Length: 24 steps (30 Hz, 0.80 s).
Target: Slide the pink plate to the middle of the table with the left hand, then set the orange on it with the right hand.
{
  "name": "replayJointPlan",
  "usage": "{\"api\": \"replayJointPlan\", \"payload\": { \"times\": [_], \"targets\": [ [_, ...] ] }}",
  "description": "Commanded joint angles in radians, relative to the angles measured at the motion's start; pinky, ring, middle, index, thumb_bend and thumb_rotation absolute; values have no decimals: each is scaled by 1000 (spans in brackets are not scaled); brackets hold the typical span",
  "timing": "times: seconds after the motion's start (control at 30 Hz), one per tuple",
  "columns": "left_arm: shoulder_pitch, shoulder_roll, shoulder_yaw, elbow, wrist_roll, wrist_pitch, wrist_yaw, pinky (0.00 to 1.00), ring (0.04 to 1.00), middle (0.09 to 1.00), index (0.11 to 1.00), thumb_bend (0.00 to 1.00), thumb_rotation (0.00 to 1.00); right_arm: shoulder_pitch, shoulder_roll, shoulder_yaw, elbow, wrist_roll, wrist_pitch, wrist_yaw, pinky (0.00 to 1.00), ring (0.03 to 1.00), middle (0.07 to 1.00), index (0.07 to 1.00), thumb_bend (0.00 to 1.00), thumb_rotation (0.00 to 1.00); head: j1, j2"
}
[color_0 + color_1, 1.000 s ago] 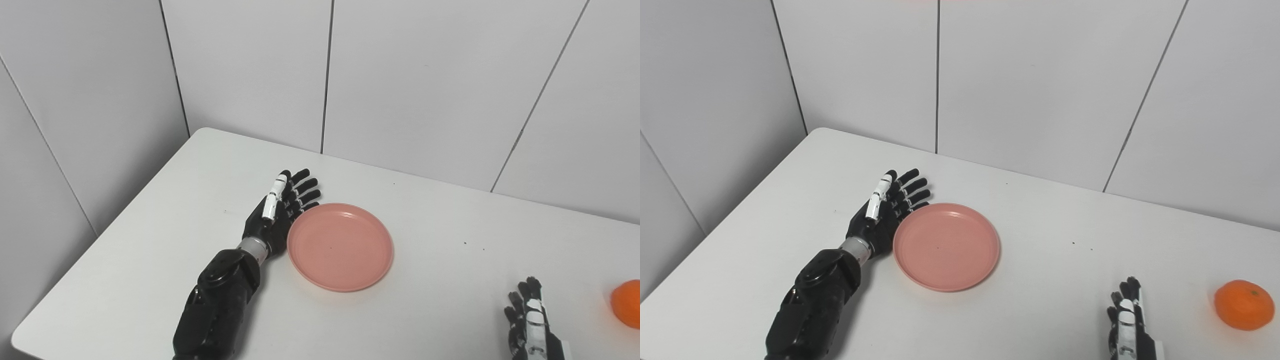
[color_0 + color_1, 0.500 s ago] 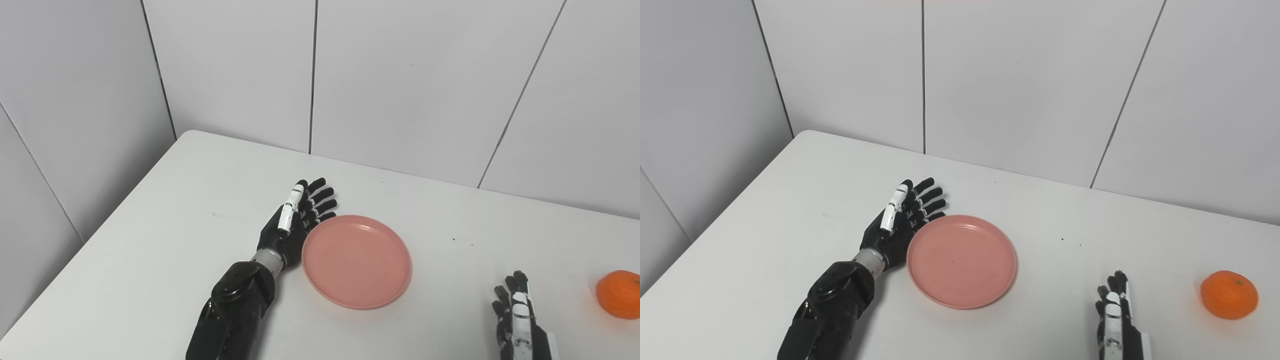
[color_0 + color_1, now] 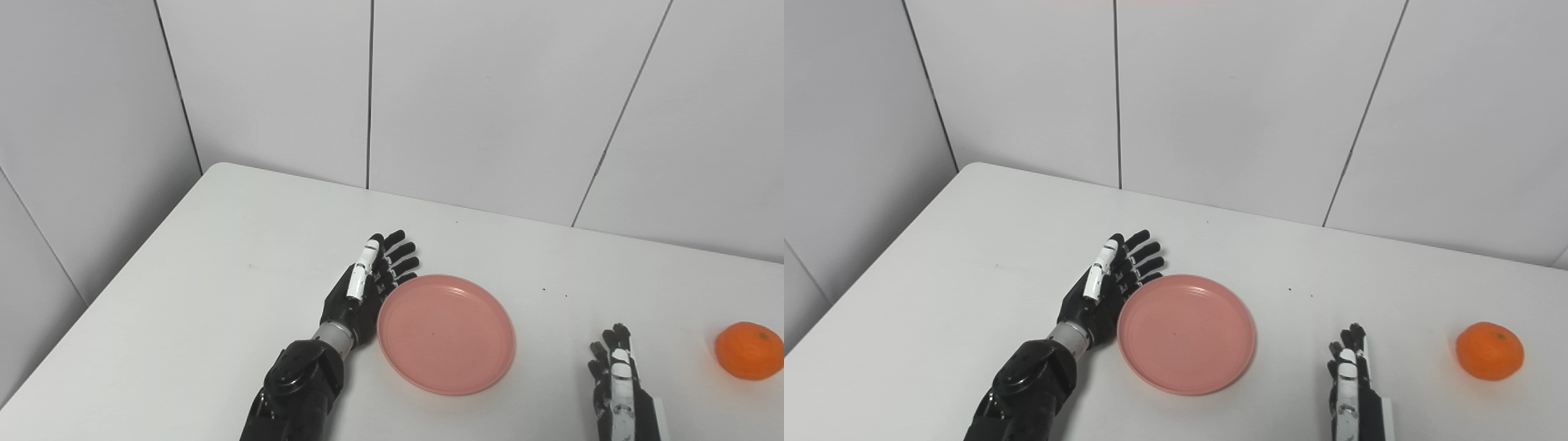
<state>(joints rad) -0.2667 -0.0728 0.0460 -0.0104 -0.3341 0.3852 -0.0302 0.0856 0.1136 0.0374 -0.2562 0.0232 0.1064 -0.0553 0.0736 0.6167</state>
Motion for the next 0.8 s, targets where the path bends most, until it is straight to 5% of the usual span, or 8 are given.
{"api": "replayJointPlan", "payload": {
  "times": [0.0,0.77],
  "targets": [
    [-2,-21,-25,-17,20,-15,-4,878,881,888,877,355,1000,-22,13,9,-44,-12,4,-4,986,962,981,989,229,1000,-5,7],
    [91,-45,-52,-39,60,-56,-15,880,891,902,892,352,1000,-32,25,19,-45,-52,12,-12,969,960,981,984,235,1000,-77,33]
  ]
}}
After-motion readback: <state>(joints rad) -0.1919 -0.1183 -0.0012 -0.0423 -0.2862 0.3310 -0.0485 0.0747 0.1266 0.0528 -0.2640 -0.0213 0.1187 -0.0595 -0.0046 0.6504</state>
